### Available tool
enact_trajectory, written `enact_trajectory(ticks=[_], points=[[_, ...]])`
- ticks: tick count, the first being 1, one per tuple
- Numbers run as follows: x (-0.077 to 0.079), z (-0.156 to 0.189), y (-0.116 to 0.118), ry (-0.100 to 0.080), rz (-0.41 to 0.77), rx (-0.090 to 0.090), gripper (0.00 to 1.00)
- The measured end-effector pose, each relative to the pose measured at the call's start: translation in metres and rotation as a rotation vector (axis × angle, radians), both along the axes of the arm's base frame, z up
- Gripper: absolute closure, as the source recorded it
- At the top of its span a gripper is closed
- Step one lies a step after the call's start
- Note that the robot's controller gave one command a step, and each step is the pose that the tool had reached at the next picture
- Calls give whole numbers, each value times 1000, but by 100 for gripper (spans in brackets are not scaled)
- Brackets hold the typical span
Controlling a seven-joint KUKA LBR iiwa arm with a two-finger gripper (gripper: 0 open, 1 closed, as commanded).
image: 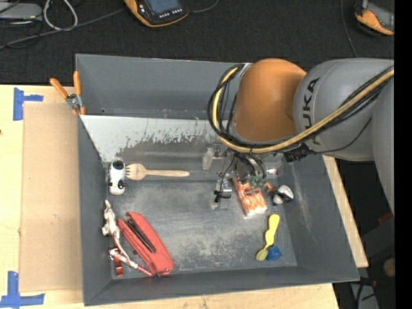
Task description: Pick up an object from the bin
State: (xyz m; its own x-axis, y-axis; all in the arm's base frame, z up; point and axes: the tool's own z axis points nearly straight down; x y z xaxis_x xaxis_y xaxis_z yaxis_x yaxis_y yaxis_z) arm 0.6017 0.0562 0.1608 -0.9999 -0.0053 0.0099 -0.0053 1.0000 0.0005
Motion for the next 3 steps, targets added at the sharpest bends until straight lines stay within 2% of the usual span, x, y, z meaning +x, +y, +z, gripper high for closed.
enact_trajectory(ticks=[1, 2, 3], points=[[2, 5, 0, -8, -1, 0, 0], [15, -72, -6, -7, -134, 1, 0], [13, -91, 7, -13, -139, 1, 0]])
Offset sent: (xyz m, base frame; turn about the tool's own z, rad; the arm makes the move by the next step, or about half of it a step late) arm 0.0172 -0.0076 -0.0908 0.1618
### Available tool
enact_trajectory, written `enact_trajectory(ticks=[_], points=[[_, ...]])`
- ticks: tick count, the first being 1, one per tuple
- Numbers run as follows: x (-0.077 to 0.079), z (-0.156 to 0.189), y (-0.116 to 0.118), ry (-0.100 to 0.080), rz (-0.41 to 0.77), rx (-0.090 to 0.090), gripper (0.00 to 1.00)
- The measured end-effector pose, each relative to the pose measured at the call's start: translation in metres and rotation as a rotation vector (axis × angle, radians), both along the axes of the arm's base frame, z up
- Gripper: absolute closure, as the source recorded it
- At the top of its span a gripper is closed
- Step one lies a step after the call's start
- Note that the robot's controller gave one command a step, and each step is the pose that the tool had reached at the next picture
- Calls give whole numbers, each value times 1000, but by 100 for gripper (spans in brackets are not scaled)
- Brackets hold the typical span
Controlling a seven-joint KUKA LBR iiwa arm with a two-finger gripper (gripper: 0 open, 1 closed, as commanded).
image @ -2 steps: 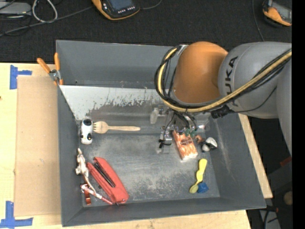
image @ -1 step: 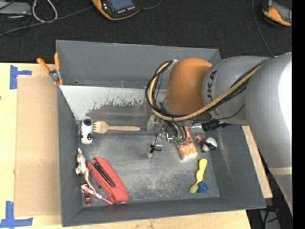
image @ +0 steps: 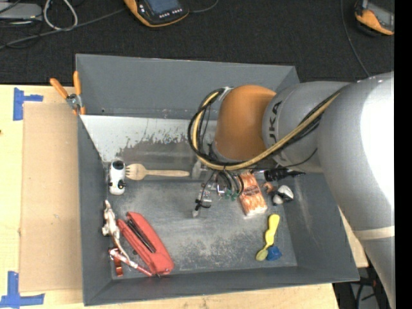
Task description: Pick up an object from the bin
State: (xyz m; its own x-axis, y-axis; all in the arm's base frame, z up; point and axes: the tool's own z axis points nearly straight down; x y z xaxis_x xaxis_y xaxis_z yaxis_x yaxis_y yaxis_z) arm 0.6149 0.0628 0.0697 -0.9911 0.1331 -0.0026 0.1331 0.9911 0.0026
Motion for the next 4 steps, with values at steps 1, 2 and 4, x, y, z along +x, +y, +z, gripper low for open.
enact_trajectory(ticks=[1, 2, 4], points=[[3, 24, -91, 5, -108, -1, 0], [-1, 5, -124, 2, 206, 2, 0], [9, 1, -169, -2, -133, 2, 100]])
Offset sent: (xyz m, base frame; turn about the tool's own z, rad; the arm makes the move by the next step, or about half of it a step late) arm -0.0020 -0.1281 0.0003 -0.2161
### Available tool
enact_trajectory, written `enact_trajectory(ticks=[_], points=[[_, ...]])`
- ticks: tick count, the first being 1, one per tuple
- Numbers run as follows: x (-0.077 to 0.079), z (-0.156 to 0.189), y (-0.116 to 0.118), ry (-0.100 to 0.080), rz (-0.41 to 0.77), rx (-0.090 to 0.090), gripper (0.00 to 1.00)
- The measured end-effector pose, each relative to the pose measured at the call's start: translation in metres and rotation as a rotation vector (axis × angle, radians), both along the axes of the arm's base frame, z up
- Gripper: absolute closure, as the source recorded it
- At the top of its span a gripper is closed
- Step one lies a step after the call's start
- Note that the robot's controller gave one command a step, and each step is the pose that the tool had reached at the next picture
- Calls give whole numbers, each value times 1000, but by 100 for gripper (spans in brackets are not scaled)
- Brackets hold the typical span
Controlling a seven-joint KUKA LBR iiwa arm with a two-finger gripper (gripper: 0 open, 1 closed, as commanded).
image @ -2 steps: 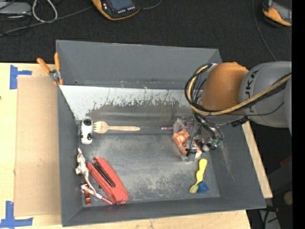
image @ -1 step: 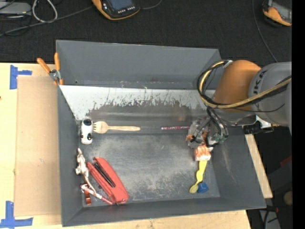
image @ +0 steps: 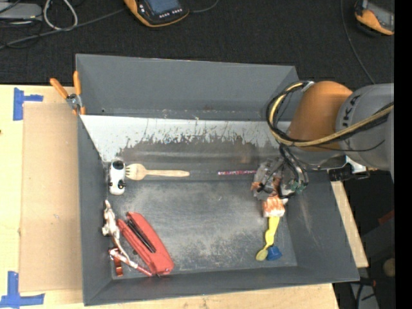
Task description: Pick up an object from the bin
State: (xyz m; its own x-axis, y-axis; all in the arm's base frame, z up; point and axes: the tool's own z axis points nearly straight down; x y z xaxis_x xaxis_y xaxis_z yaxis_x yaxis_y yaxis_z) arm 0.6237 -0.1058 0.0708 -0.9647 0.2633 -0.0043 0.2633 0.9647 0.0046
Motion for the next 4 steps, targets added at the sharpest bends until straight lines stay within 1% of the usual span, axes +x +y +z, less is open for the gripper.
enact_trajectory(ticks=[1, 2, 3, 4], points=[[0, 17, 0, -2, 0, 1, 100], [-1, 33, 1, 1, -1, 2, 100], [-1, 56, 0, 0, -1, 2, 100], [-1, 60, 1, 1, -2, 3, 100]])
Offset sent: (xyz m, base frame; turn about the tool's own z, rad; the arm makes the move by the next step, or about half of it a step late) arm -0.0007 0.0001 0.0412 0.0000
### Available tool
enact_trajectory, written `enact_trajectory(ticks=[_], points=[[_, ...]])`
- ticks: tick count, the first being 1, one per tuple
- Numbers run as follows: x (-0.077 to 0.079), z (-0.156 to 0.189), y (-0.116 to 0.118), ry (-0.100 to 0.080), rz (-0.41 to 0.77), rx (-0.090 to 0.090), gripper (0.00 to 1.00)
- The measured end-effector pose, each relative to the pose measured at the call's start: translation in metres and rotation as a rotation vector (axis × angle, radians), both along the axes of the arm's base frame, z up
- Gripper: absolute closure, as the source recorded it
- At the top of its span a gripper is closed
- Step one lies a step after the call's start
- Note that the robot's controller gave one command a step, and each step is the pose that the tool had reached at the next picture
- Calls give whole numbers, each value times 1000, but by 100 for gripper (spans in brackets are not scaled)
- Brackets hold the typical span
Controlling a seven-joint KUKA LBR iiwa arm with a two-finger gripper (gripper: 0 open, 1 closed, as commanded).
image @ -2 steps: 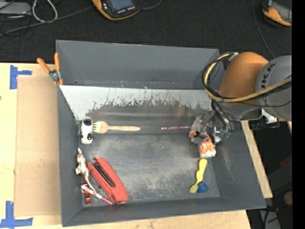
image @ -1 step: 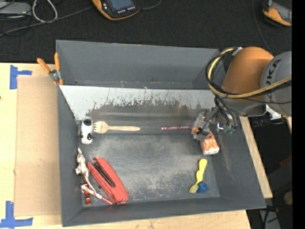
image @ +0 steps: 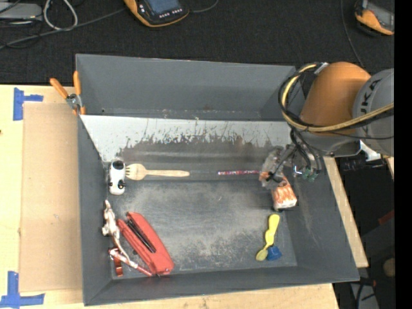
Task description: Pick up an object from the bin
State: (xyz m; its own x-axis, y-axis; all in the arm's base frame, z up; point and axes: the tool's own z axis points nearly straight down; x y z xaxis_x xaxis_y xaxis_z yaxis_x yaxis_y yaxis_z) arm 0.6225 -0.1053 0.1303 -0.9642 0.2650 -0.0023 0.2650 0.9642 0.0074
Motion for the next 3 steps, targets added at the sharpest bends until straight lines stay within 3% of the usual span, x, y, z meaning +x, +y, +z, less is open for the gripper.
enact_trajectory(ticks=[3], points=[[0, 39, 0, -4, -1, 1, 100]])
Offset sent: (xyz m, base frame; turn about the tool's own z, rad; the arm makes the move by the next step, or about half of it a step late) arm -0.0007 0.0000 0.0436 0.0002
